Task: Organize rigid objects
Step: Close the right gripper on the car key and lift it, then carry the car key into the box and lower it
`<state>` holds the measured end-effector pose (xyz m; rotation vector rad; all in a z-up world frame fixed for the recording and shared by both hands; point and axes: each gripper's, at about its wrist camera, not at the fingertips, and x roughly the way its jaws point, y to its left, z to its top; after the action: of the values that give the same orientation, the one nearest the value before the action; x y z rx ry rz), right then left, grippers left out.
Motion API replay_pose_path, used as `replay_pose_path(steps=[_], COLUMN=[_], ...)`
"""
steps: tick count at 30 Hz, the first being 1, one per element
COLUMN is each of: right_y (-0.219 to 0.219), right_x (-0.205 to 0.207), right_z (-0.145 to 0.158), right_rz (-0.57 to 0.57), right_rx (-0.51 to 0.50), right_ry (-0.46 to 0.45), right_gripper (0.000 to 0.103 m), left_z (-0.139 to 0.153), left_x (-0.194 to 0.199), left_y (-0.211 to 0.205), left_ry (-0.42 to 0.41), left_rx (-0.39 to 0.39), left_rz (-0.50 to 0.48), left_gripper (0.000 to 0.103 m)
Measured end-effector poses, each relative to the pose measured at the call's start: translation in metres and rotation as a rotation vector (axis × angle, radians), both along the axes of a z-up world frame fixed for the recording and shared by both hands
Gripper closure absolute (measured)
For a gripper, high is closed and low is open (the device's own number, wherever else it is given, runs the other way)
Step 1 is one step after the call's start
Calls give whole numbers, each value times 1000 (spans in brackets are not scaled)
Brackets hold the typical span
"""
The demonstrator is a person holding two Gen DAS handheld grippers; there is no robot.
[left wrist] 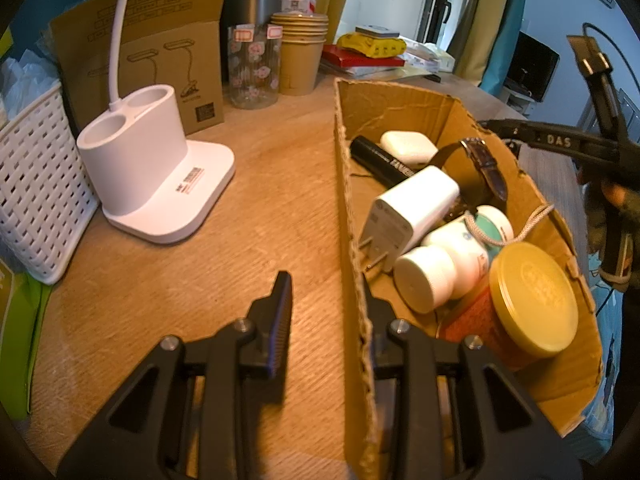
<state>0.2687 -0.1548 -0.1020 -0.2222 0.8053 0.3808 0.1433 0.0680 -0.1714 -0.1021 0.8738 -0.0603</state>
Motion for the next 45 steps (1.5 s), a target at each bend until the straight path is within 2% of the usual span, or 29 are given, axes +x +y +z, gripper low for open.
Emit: replay_pose_path(steps=[11, 26, 35, 45], right_y=[-5, 8, 24, 48], right_x=[-19, -52, -67, -75], right_z=[28, 67, 91, 102], right_rz=[-5, 47, 94, 153], right_rx=[0, -15, -21, 0], right_ry=[-55, -125, -165, -177], right_gripper=[65, 65, 65, 65], left_z=[0, 0, 0, 0], left_x=[0, 0, 0, 0], left_y=[0, 0, 0, 0], left_ry=[0, 0, 0, 0], left_rx=[1, 1, 1, 2], left_rz=[0, 0, 0, 0], left_gripper=[71, 71, 71, 71])
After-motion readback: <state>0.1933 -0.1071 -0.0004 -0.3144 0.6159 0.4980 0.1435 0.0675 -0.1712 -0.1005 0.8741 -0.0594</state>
